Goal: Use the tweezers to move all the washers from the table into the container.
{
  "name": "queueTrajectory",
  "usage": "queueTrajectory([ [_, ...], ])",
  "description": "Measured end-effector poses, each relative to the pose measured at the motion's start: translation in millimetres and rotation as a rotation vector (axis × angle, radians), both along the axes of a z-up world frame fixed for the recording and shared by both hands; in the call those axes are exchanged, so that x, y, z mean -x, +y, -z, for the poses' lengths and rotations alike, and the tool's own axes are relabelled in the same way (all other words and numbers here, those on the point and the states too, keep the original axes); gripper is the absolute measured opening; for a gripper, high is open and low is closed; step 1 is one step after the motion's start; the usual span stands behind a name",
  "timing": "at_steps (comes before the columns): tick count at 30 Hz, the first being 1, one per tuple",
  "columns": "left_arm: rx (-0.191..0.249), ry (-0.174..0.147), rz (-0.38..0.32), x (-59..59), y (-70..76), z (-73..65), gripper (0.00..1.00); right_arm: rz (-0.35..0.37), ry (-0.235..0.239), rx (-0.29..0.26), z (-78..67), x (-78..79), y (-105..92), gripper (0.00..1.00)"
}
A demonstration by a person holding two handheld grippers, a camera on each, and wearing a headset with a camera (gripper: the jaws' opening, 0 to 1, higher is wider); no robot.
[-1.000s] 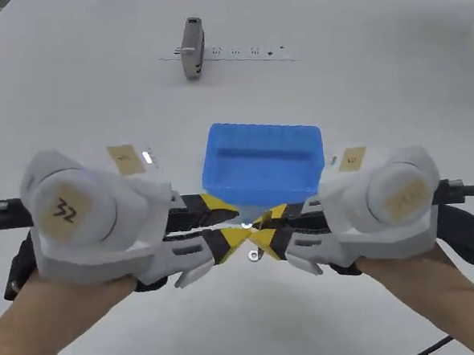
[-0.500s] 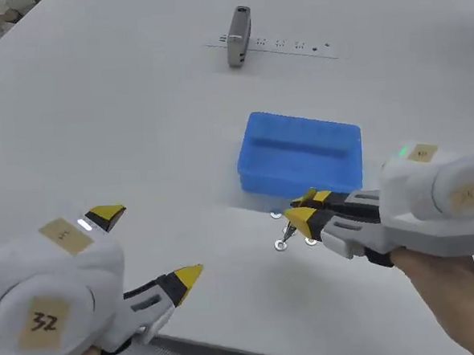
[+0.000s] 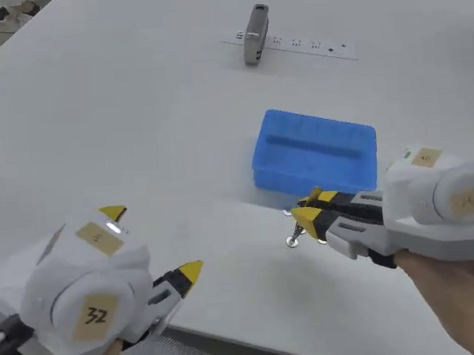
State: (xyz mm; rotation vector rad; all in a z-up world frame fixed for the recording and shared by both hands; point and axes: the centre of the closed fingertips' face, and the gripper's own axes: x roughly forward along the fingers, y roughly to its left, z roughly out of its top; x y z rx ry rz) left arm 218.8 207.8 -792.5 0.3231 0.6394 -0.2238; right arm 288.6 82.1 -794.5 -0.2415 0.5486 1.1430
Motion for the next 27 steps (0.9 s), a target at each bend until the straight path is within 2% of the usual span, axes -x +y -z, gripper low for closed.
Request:
queueTrajectory([
  [2,-0.019,0.018,0.008,1.6,0.9,4.1,0.64,-0.008,-0.004,0.015,3.3,0.6,2.0,0.04],
  [4,-0.016,0.032,0.014,2.7,0.2,6.3,0.63,-0.014,-0.019,0.019,3.2,1.5,2.8,0.04],
  [7,-0.011,0.037,0.019,3.2,-0.2,7.3,0.63,-0.012,-0.016,0.014,3.7,2.2,3.8,0.03],
  [10,-0.011,0.032,0.014,3.0,1.0,6.5,0.63,-0.017,-0.039,0.031,3.9,2.5,3.4,0.02],
  [13,-0.009,0.027,0.006,2.7,2.8,5.9,0.62,0.003,-0.019,0.037,4.2,0.6,4.0,0.02],
  [17,-0.016,0.034,0.008,3.4,3.5,7.4,0.61,0.011,-0.018,0.051,3.8,-3.6,4.0,0.01],
  [21,-0.013,0.03,0.003,3.4,4.6,6.8,0.6,0.015,-0.006,0.002,-11.3,-5.3,8.2,0.0],
  [27,-0.013,0.019,-0.006,2.9,6.2,5.3,0.61,-0.003,-0.076,-0.02,-44.1,-12.6,14.4,0.0],
])
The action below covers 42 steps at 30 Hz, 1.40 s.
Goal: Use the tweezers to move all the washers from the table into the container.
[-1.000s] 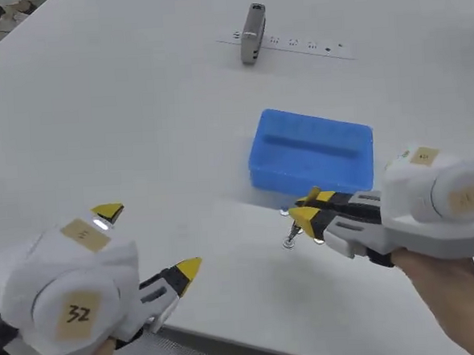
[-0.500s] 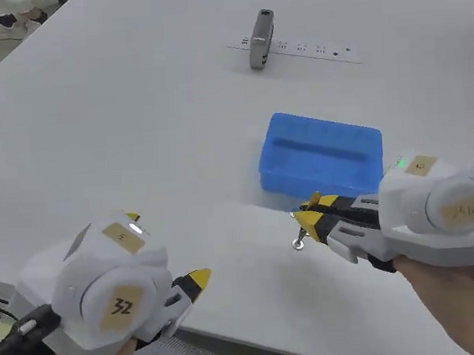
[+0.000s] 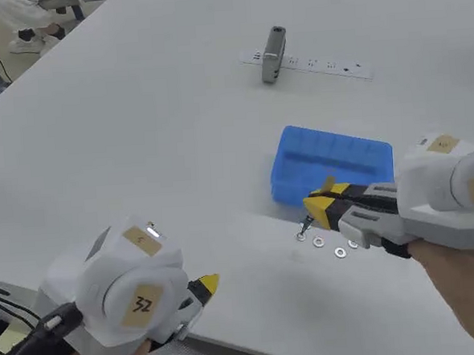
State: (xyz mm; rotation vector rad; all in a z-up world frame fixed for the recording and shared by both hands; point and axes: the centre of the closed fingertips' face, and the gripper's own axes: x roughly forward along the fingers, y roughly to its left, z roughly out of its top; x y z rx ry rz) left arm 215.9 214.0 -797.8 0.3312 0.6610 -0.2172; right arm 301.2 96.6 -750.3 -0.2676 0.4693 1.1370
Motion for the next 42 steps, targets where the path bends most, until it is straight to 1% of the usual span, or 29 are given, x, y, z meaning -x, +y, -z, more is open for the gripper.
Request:
queueTrajectory([
  [2,0.004,-0.003,-0.005,-0.1,0.6,-0.5,0.62,-0.001,-0.027,-0.017,-13.8,-6.4,1.9,0.0],
  [5,0.009,-0.008,-0.009,-0.6,0.7,-1.5,0.64,0.007,-0.059,-0.037,-29.0,-15.7,4.1,0.0],
  [7,0.014,-0.007,-0.01,-0.6,0.4,-1.3,0.67,0.019,-0.075,-0.049,-36.1,-22.1,5.3,0.0],
  [8,0.041,-0.01,-0.001,-1.1,-3.7,-1.8,0.69,0.026,-0.084,-0.057,-39.6,-25.6,6.6,0.0],
  [9,0.051,-0.004,-0.001,-0.6,-4.7,-1.3,0.7,0.035,-0.092,-0.066,-42.9,-30.8,8.0,0.0],
  [12,0.047,-0.005,-0.006,-0.9,-3.3,-1.3,0.73,0.064,-0.099,-0.089,-45.4,-45.8,13.6,0.01],
  [14,0.06,-0.003,-0.009,-1.1,-4.2,-1.2,0.76,0.063,-0.085,-0.106,-42.4,-51.1,18.1,0.01],
  [15,0.058,-0.003,-0.012,-1.2,-3.4,-1.0,0.77,0.083,-0.069,-0.114,-38.2,-56.1,19.9,0.01],
  [17,0.058,0.0,-0.019,-1.4,-2.5,-0.3,0.8,0.101,-0.068,-0.107,-30.8,-63.2,21.8,0.01],
  [19,0.059,0.001,-0.029,-1.7,-1.6,0.1,0.84,0.12,-0.079,-0.096,-24.5,-70.1,22.7,0.01],
  [20,0.057,-0.001,-0.035,-1.9,-0.7,-0.1,0.87,0.124,-0.078,-0.095,-22.8,-71.4,23.0,0.01],
  [21,0.057,-0.009,-0.051,-3.3,0.9,-0.9,0.9,0.135,-0.066,-0.09,-16.0,-75.6,23.9,0.01],
  [22,0.065,-0.011,-0.054,-3.8,0.3,-0.9,0.95,0.142,-0.063,-0.088,-12.6,-77.5,24.4,0.01],
  [23,0.081,-0.011,-0.058,-4.4,-1.0,-0.7,0.97,0.149,-0.061,-0.081,-8.2,-79.3,25.2,0.01],
  [24,0.087,-0.011,-0.063,-4.6,-0.9,-0.8,0.99,0.153,-0.061,-0.079,-5.7,-80.3,25.7,0.01],
  [27,0.094,-0.021,-0.069,-5.3,-0.5,-2.4,0.99,0.164,-0.046,-0.075,7.1,-86.2,28.0,0.01],
  [29,0.103,-0.026,-0.067,-5.8,-2.0,-3.0,0.99,0.173,-0.045,-0.075,11.6,-89.5,27.5,0.01],
  [31,0.107,-0.028,-0.069,-6.0,-2.0,-3.3,0.99,0.175,-0.034,-0.07,16.4,-87.6,31.3,0.01],
  [32,0.107,-0.027,-0.07,-5.9,-1.7,-3.2,0.99,0.179,-0.033,-0.066,16.5,-86.1,29.1,0.01],
  [34,0.102,-0.021,-0.07,-5.4,-1.4,-1.9,0.99,0.176,-0.039,-0.05,26.3,-88.4,31.7,0.01],
  [36,0.089,-0.012,-0.071,-5.0,-0.2,0.1,0.99,0.178,-0.024,-0.039,31.5,-88.3,29.8,0.01],
  [37,0.082,0.002,-0.068,-4.1,-0.5,2.7,0.99,0.179,-0.022,-0.037,33.7,-88.0,29.4,0.01],
  [38,0.076,0.007,-0.065,-3.6,-0.8,3.6,0.99,0.18,-0.019,-0.035,35.6,-87.9,29.2,0.01],
  [40,0.059,0.008,-0.066,-3.3,1.2,3.9,0.99,0.181,-0.009,-0.035,38.2,-86.5,29.7,0.02],
  [42,0.066,0.011,-0.069,-3.1,1.1,4.2,0.99,0.176,-0.007,-0.019,42.4,-84.9,30.7,0.02],
])
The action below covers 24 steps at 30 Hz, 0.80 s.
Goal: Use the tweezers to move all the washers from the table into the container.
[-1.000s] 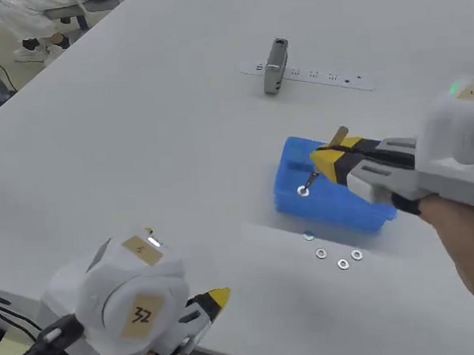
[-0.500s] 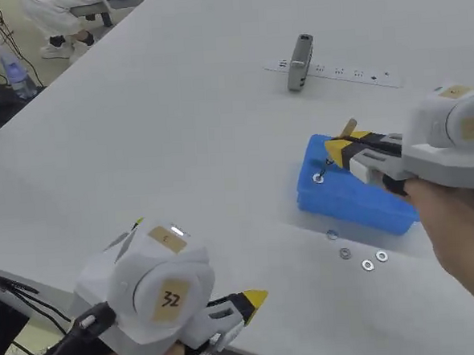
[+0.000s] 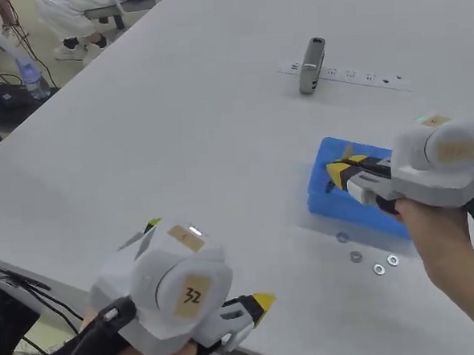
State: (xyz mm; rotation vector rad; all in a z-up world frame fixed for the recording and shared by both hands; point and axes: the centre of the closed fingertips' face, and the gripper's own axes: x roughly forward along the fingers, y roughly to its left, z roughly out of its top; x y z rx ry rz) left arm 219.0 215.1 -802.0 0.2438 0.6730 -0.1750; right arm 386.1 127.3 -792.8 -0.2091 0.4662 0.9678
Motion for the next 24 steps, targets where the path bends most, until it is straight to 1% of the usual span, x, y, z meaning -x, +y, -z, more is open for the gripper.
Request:
queueTrajectory([
  [3,0.0,-0.004,-0.003,-0.2,0.8,-0.7,0.99,0.005,-0.001,0.003,-0.7,-0.8,-3.2,0.03],
  [5,-0.002,-0.006,-0.002,-0.2,1.0,-1.0,0.99,0.014,-0.01,-0.005,-7.3,-1.7,-5.0,0.02],
  [8,-0.009,-0.008,-0.004,-0.4,1.9,-1.1,0.99,0.018,-0.039,-0.053,-31.4,-3.4,-5.5,0.02],
  [11,-0.008,-0.012,-0.006,-0.7,2.2,-1.7,0.99,0.01,-0.066,-0.094,-53.9,2.0,-6.0,0.02],
  [14,-0.011,-0.012,-0.003,-0.8,1.9,-1.5,0.99,0.006,-0.079,-0.125,-68.7,6.7,-9.6,0.02],
  [17,-0.01,-0.013,-0.003,-0.9,1.8,-1.8,0.99,-0.002,-0.086,-0.147,-81.6,17.0,-15.0,0.02],
  [19,-0.01,-0.013,-0.005,-0.9,2.1,-1.9,0.99,-0.007,-0.082,-0.165,-87.3,25.4,-17.7,0.02],
  [21,-0.011,-0.013,-0.004,-0.8,1.9,-1.9,0.99,-0.013,-0.072,-0.17,-88.4,32.6,-19.6,0.02],
  [22,-0.011,-0.013,-0.003,-0.9,1.9,-1.8,0.99,-0.015,-0.071,-0.174,-88.8,38.7,-20.9,0.02],
  [23,-0.012,-0.011,-0.003,-0.8,1.9,-1.5,0.99,-0.016,-0.069,-0.171,-87.7,41.9,-21.5,0.02],
  [24,-0.012,-0.008,-0.001,-0.7,1.8,-0.9,0.99,-0.022,-0.072,-0.151,-84.6,47.4,-23.3,0.02],
])
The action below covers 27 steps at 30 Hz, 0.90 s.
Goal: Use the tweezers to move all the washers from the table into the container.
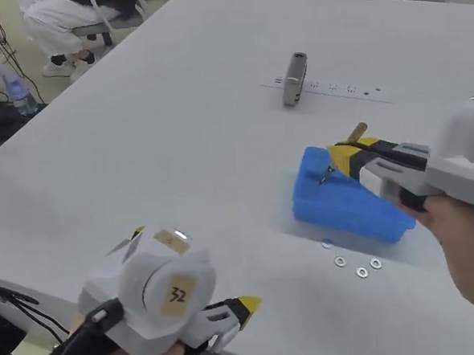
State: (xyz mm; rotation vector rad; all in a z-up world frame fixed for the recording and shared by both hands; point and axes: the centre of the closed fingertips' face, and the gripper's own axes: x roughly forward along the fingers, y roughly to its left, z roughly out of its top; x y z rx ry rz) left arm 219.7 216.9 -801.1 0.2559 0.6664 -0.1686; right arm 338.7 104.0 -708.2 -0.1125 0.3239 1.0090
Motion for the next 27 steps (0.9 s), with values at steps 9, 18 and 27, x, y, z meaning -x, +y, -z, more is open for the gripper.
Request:
queueTrajectory([
  [9,-0.008,0.009,0.007,0.7,-0.2,1.5,0.97,0.023,0.069,0.034,38.1,15.5,-11.9,0.02],
  [18,-0.002,0.012,-0.001,1.0,0.6,1.5,0.96,0.006,0.109,0.087,70.5,13.3,-13.0,0.02],
  [27,-0.014,0.02,0.001,2.0,1.4,2.8,0.95,-0.021,0.081,0.146,84.2,9.8,-10.9,0.02],
])
